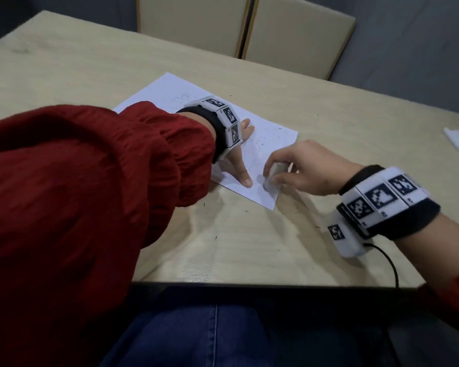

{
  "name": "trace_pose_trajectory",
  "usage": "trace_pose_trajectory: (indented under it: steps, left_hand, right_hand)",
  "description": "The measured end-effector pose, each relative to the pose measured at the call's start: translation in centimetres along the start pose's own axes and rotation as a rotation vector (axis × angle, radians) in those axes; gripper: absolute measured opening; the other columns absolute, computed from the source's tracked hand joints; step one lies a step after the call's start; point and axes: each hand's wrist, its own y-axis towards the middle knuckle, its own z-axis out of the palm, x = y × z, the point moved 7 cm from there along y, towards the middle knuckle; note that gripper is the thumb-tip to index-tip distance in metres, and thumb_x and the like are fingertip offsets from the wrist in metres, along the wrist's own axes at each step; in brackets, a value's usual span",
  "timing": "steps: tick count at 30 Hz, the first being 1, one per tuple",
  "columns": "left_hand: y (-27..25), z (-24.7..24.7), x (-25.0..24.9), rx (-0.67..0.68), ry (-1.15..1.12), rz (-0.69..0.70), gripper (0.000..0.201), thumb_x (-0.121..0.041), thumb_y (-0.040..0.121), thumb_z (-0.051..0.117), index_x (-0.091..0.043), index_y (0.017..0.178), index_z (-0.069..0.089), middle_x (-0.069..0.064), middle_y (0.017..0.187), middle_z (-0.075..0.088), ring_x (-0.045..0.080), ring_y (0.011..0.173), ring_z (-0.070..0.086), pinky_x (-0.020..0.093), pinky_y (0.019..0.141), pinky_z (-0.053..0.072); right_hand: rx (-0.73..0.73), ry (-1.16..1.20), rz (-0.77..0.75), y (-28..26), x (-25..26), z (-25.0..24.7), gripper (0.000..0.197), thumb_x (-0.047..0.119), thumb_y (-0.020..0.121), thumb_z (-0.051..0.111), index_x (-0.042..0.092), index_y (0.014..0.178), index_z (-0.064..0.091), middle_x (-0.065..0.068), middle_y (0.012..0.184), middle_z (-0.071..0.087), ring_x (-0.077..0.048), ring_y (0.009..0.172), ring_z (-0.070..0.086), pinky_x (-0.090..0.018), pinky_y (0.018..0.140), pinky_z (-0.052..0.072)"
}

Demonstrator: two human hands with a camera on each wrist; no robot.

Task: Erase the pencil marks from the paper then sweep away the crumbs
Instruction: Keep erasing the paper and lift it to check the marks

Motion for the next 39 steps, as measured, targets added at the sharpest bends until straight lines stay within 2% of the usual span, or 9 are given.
trace_pose_trajectory:
  steps: [4, 10, 14, 18, 24, 28, 31, 34, 39]
  left_hand:
    - [0.0, 0.1, 0.0, -0.02, -0.005, -0.009, 0.166, -0.089, 0.023, 0.065, -0.026, 0.153, -0.015, -0.002, 0.161, -0.021, 0.022, 0.149, -0.014, 0.046, 0.118, -0.002]
    - [-0.4, 0.1, -0.2, -0.019, -0.007, -0.015, 0.154, -0.081, 0.036, 0.066, -0.021, 0.153, -0.016, -0.001, 0.16, -0.023, 0.021, 0.148, -0.015, 0.043, 0.119, -0.005]
    - [-0.3, 0.0, 0.0, -0.009, 0.005, -0.014, 0.163, -0.087, 0.023, 0.057, -0.021, 0.152, -0.017, -0.002, 0.16, -0.023, 0.022, 0.148, -0.016, 0.045, 0.12, -0.005]
    - [-0.1, 0.2, 0.0, -0.007, -0.012, -0.007, 0.173, -0.095, 0.013, 0.06, -0.028, 0.153, -0.015, -0.002, 0.16, -0.022, 0.021, 0.148, -0.015, 0.046, 0.118, -0.005]
    - [-0.5, 0.0, -0.1, -0.03, -0.006, 0.0, 0.15, -0.082, 0.043, 0.069, -0.025, 0.154, -0.014, -0.001, 0.16, -0.022, 0.022, 0.148, -0.015, 0.043, 0.118, -0.005]
    - [-0.7, -0.1, -0.1, -0.024, 0.013, -0.019, 0.152, -0.081, 0.04, 0.065, -0.019, 0.153, -0.016, 0.0, 0.16, -0.023, 0.021, 0.148, -0.016, 0.044, 0.118, -0.007]
    - [-0.7, -0.1, -0.2, -0.005, 0.009, -0.013, 0.163, -0.088, 0.024, 0.06, -0.022, 0.153, -0.016, -0.002, 0.16, -0.022, 0.022, 0.148, -0.017, 0.046, 0.118, -0.006]
    - [-0.2, 0.3, 0.0, -0.023, -0.017, 0.005, 0.17, -0.093, 0.014, 0.059, -0.029, 0.154, -0.013, -0.003, 0.161, -0.02, 0.022, 0.148, -0.016, 0.047, 0.117, -0.005]
    - [0.1, 0.3, -0.1, -0.044, -0.02, 0.022, 0.17, -0.093, 0.012, 0.058, -0.027, 0.154, -0.008, 0.002, 0.162, -0.013, 0.024, 0.149, -0.009, 0.047, 0.118, 0.0]
  right_hand:
    - [-0.213, -0.132, 0.065, 4.1, -0.7, -2.0, 0.016, 0.018, 0.084, 0.061, 0.033, 0.09, 0.066, 0.025, 0.068, 0.058, -0.009, 0.088, 0.048, -0.03, 0.087, 0.03]
    - [-0.121, -0.114, 0.061, 2.0, -0.7, -0.1, 0.008, 0.026, 0.085, 0.062, 0.032, 0.088, 0.064, 0.028, 0.066, 0.057, -0.006, 0.077, 0.05, -0.029, 0.088, 0.028]
    - [-0.061, -0.125, -0.014, -0.8, 0.1, 0.3, 0.007, 0.031, 0.085, 0.064, 0.038, 0.088, 0.065, 0.028, 0.061, 0.054, -0.002, 0.069, 0.051, -0.028, 0.09, 0.028]
    - [-0.237, -0.133, 0.035, 2.9, 0.0, -2.1, 0.008, 0.028, 0.085, 0.064, 0.035, 0.088, 0.066, 0.028, 0.06, 0.05, 0.0, 0.071, 0.044, -0.028, 0.087, 0.023]
    - [-0.2, -0.131, 0.093, 3.8, -0.6, -1.0, 0.005, 0.032, 0.084, 0.064, 0.031, 0.089, 0.065, 0.027, 0.058, 0.049, -0.003, 0.068, 0.045, -0.027, 0.086, 0.023]
    - [-0.137, -0.133, -0.012, -0.4, 0.1, 0.7, 0.004, 0.032, 0.086, 0.062, 0.035, 0.088, 0.064, 0.045, 0.062, 0.051, 0.005, 0.06, 0.045, -0.026, 0.085, 0.025]
    - [-0.155, -0.149, -0.013, 0.0, 0.4, -0.2, 0.008, 0.031, 0.086, 0.064, 0.037, 0.091, 0.065, 0.027, 0.054, 0.052, 0.0, 0.064, 0.045, -0.026, 0.086, 0.023]
    - [-0.281, -0.118, 0.071, 3.1, -0.4, -2.2, 0.009, 0.029, 0.085, 0.064, 0.034, 0.091, 0.067, 0.03, 0.06, 0.049, -0.004, 0.074, 0.045, -0.029, 0.089, 0.027]
    - [-0.205, -0.11, 0.11, 3.8, -1.0, -1.2, 0.007, 0.029, 0.084, 0.063, 0.036, 0.085, 0.063, 0.029, 0.064, 0.057, -0.002, 0.071, 0.045, -0.033, 0.097, 0.029]
